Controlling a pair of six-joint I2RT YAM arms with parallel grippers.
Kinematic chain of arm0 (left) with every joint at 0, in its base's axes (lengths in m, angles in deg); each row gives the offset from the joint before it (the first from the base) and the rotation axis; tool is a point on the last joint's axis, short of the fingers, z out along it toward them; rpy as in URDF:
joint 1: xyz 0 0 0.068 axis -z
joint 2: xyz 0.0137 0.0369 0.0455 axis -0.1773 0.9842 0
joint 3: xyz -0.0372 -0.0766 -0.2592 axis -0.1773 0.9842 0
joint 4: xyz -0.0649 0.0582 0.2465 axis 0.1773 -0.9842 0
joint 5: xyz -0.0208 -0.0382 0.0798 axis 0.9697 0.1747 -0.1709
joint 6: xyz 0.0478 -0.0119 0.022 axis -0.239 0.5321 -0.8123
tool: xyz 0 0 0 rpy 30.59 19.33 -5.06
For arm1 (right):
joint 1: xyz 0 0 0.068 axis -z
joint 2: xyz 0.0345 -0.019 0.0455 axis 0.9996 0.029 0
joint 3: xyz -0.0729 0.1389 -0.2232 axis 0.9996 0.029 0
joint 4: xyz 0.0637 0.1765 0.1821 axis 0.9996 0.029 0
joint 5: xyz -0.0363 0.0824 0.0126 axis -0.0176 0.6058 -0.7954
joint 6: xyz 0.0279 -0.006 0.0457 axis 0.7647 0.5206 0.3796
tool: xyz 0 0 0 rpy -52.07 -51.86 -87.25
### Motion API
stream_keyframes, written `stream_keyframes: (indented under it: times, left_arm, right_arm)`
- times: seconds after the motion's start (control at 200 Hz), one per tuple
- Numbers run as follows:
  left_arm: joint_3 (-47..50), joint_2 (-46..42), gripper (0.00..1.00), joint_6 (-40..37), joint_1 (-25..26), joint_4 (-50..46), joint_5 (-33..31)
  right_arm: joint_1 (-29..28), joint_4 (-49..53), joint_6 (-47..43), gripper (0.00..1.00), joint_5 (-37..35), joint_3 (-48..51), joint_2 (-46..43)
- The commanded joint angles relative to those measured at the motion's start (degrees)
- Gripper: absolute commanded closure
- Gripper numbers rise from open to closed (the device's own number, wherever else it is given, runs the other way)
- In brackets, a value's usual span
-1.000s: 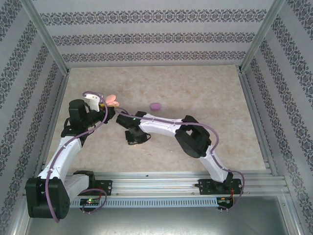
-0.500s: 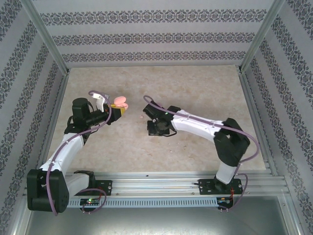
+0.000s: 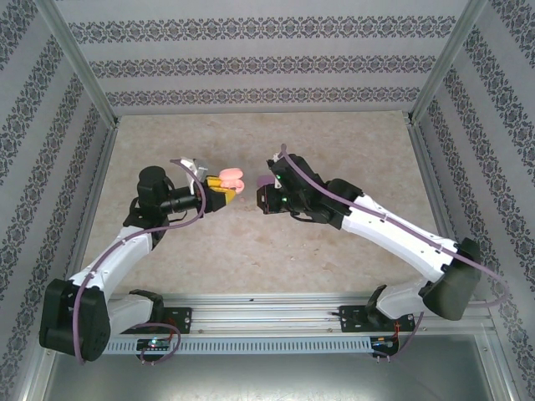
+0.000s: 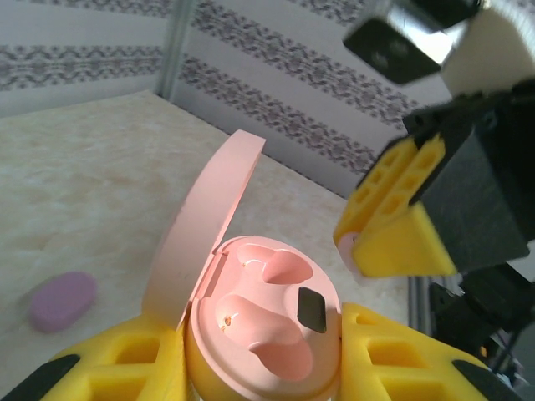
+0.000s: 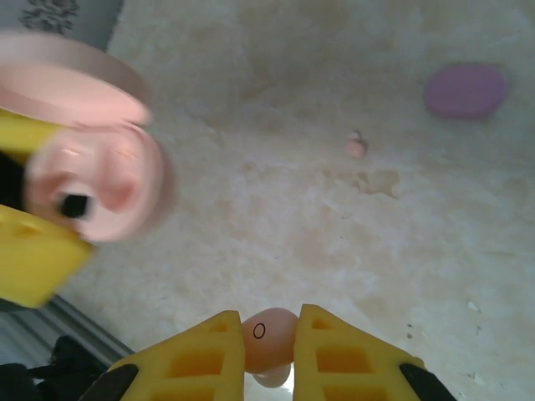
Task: Insert the wireless bluetooth earbuds into the charging case
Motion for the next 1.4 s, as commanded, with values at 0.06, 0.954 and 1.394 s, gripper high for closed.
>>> stream_keyframes:
  times: [0.06,0.954,1.394]
  left_arm:
    - [-0.4,0.7,0.71,0.3,2.5,10.0,3.5]
    - [0.8,-2.4,0.7,3.1,2.7,13.8,6.3]
    - [1.1,-2.7,0.69,3.1,2.6,14.5,5.6]
  right_arm:
    - [-2.1,-3.7,-5.6,0.9,2.4,-3.2,-2.1]
    - [-2.2,-11.4,-12.3,0.93,7.8,-11.5,6.8]
    - [-1.0,-11.5,-12.1,0.89,6.6,-7.4,7.2]
